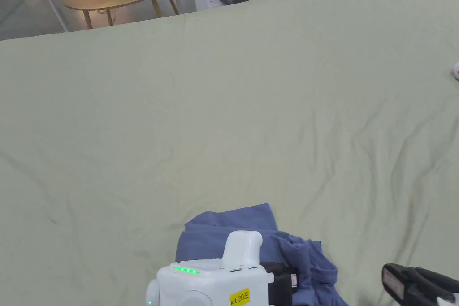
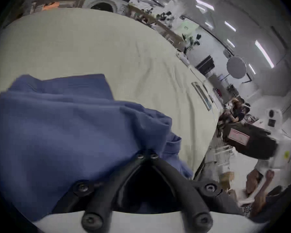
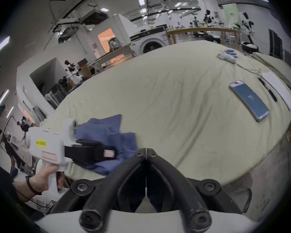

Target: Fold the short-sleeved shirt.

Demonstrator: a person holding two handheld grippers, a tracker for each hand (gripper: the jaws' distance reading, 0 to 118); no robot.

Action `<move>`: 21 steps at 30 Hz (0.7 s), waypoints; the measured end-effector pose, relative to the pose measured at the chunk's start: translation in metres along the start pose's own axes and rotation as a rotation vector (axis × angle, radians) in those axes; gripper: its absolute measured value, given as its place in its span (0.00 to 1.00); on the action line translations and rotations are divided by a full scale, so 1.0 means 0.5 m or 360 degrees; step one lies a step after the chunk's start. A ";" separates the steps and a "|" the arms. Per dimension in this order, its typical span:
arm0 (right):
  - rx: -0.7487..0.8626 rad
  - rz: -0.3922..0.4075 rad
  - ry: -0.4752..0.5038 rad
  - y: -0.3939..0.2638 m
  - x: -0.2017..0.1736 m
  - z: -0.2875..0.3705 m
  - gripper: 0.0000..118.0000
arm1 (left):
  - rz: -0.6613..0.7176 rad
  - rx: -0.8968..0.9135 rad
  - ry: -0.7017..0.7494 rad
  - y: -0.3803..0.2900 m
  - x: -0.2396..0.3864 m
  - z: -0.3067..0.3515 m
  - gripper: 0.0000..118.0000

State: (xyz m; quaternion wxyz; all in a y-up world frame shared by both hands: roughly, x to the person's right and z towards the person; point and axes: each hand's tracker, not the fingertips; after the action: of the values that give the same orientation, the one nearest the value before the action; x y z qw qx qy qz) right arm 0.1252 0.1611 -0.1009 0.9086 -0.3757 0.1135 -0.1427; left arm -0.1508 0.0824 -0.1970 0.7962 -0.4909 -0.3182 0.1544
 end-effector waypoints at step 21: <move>-0.0422 0.0338 0.0026 0.008 -0.121 -0.235 0.00 | 0.0544 0.0191 -0.0379 -0.029 -0.260 0.182 0.16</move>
State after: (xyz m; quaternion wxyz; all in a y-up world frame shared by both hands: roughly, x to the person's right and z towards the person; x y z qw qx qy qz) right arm 0.0327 0.1080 -0.1791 0.8601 -0.4770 0.1778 -0.0329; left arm -0.3091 0.0652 -0.2015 0.7430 -0.4676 -0.3123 0.3629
